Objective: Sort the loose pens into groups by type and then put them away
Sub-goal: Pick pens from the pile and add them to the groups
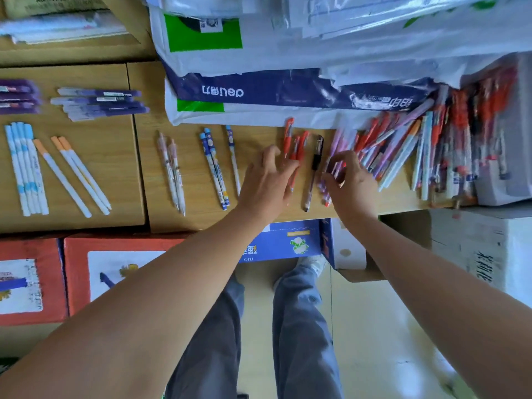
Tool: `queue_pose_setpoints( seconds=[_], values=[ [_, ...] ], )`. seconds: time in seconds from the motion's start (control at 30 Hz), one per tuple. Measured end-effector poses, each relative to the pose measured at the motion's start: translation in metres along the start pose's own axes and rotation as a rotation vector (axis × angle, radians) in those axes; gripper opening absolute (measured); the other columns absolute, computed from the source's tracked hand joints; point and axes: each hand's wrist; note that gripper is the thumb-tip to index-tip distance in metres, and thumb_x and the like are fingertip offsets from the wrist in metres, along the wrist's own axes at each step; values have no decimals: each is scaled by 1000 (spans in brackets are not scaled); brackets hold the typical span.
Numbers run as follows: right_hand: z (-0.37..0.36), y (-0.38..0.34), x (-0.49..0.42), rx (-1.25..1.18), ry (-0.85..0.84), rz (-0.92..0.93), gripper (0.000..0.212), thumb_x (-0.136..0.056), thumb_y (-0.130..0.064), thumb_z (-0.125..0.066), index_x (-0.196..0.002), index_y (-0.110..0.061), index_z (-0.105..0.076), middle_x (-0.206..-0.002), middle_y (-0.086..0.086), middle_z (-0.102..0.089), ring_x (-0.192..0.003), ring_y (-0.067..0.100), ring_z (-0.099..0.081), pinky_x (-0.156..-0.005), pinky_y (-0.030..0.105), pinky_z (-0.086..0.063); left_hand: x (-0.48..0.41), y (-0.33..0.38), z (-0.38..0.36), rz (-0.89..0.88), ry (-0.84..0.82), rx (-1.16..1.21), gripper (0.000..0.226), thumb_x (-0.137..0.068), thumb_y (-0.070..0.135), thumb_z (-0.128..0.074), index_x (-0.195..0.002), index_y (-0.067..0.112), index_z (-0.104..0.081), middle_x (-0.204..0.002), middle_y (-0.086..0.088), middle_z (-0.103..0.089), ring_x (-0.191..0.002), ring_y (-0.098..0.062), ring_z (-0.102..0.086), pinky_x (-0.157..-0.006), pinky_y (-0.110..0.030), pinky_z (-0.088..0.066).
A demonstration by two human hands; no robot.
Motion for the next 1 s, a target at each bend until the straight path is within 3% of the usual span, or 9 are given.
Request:
queue_pose_setpoints(
  seconds=[0.17, 0.23, 0.4, 0.5, 0.57, 0.77, 0.9, 1.0],
  values=[
    [7, 23, -2, 20, -35, 2, 30, -91, -23, -61, -113, -9, -46, -73, 6, -59, -62, 25, -55, -51, 29, -39, -8, 16, -7, -10, 141, -53, 38, -72, 15, -74, -108, 11, -60, -112, -16, -51, -100, -32, -54, -81, -45, -51],
    [9, 31, -1, -40, 5, -26, 26, -91, -24, -58, -111, -10, -48, -73, 6, -60, -62, 26, -56, -50, 32, -44, -14, 27, -6, -42, 165, -47, 30, -76, 15, -70, -103, 11, -59, -109, -13, -52, -97, -28, -55, -79, -41, -51],
    [24, 56, 6, -118, 2, -32, 15, -92, -20, -56, -105, -13, -53, -72, 2, -60, -60, 23, -57, -49, 35, -47, -36, 66, -9, -2, 79, -1, 32, -88, 27, -63, -115, 12, -56, -127, -10, -54, -90, -19, -64, -76, -33, -54],
    [36, 70, 7, -137, -19, -21, 17, -90, -18, -56, -106, -12, -55, -76, 1, -61, -62, 20, -55, -50, 31, -44, -50, 84, -17, 97, 6, -68, 45, -89, 30, -64, -126, 9, -48, -128, -11, -50, -84, -18, -64, -59, -26, -47],
    [42, 79, 6, -121, -21, -33, 18, -90, -20, -57, -107, -13, -55, -77, 2, -63, -61, 19, -55, -48, 30, -43, -58, 93, -22, 177, -15, -104, 47, -88, 21, -66, -127, 5, -46, -128, -15, -48, -84, -21, -65, -54, -26, -46],
    [55, 94, 1, -82, -66, -91, 19, -91, -20, -54, -110, -16, -55, -73, 7, -65, -56, 24, -57, -48, 39, -50, -72, 107, -29, 263, -56, -202, 39, -88, 8, -66, -120, -2, -47, -106, -17, -61, -82, -25, -66, -57, -29, -52],
    [57, 93, -10, -10, -64, -109, 17, -94, -29, -54, -104, -15, -57, -66, 2, -62, -50, 17, -53, -43, 26, -43, -81, 108, -29, 285, -116, -221, 33, -89, 16, -65, -114, -1, -52, -99, -14, -66, -84, -27, -67, -56, -30, -51],
    [50, 89, -22, 65, -79, -134, 30, -92, -41, -57, -93, -11, -60, -70, 4, -63, -58, 21, -58, -46, 26, -44, -83, 110, -25, 261, -124, -156, 34, -90, 24, -63, -111, -1, -54, -94, -14, -65, -80, -28, -67, -56, -32, -54]
  ],
)
Point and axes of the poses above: each hand's wrist, its own x-axis away from the middle knuckle, its own z-axis out of the back of the hand, y = z × x
